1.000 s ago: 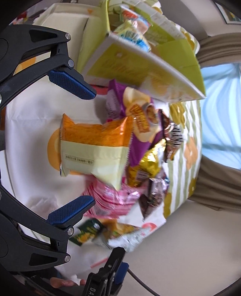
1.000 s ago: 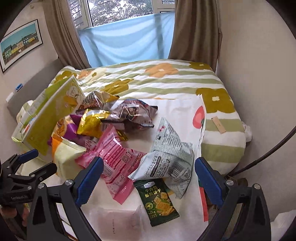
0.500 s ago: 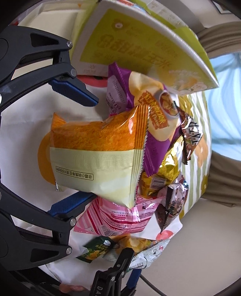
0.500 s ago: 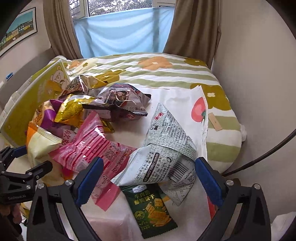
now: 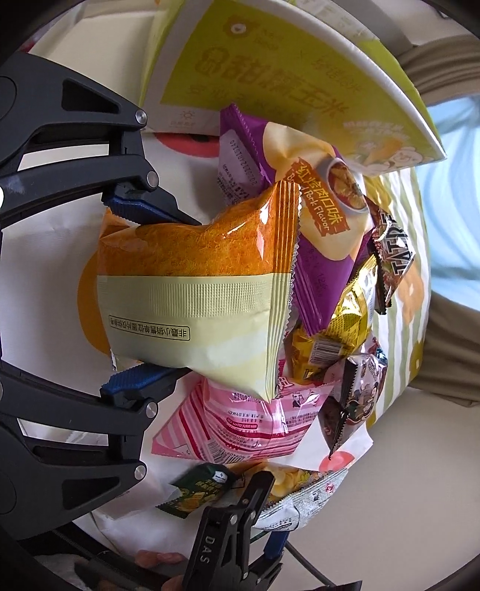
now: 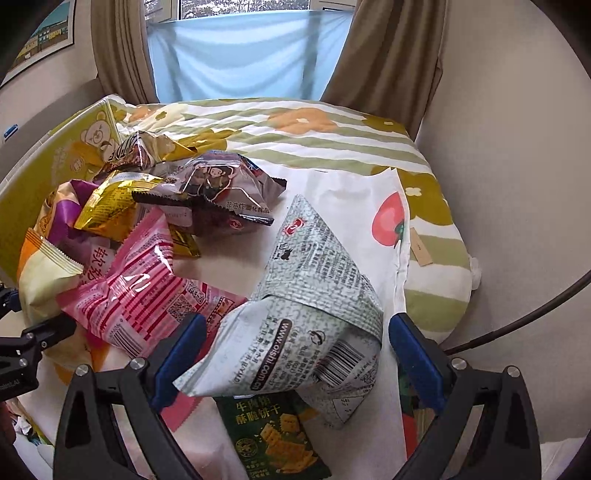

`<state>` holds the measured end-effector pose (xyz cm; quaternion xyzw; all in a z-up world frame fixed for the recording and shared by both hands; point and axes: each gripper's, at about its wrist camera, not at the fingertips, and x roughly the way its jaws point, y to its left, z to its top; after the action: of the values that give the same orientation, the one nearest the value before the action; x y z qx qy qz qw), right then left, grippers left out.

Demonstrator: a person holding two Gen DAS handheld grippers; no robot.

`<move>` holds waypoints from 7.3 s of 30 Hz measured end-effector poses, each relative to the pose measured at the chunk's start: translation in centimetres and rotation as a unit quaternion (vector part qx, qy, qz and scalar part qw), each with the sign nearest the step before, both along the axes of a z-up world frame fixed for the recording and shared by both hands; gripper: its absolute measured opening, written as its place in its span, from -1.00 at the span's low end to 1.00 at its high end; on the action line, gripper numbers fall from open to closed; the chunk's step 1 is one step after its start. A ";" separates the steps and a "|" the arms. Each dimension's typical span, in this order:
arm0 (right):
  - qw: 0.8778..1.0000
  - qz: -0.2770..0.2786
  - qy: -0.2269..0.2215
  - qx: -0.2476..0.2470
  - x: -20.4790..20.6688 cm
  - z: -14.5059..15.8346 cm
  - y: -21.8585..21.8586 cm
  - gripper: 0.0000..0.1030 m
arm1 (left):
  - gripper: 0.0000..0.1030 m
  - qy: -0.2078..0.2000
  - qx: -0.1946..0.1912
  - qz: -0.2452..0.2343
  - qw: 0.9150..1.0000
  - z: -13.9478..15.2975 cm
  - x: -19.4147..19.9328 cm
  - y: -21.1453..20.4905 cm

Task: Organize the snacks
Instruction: 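Grasp the orange-cream bag with left tool while right tool grasps the green-white bag, then carry both bags over the box and release them inside, then move both open tools back toward the remaining snack pile, then grasp the pink bag with left tool while right tool grasps the dark green cracker pack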

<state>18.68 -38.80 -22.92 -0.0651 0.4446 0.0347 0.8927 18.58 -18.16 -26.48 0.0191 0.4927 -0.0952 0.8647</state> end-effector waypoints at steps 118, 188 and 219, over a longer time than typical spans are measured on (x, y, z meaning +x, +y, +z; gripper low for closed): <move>0.974 0.122 0.052 0.184 13.6 10.8 34.0 0.98 | 0.84 0.016 -0.024 0.120 0.992 12.8 11.5 34.0; 0.993 0.065 0.094 0.031 -5.1 0.6 1.6 0.54 | 0.84 0.116 0.001 -0.137 0.984 1.7 5.7 -9.2; 0.984 0.070 0.165 -0.007 -2.0 -3.7 0.9 0.34 | 0.40 0.119 0.035 -0.192 0.973 -1.3 5.8 -10.7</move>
<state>16.66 -37.91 -26.65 -0.0955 0.5805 0.1041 0.8019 24.42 -28.90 -27.77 0.1324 0.5819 -0.2441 0.7644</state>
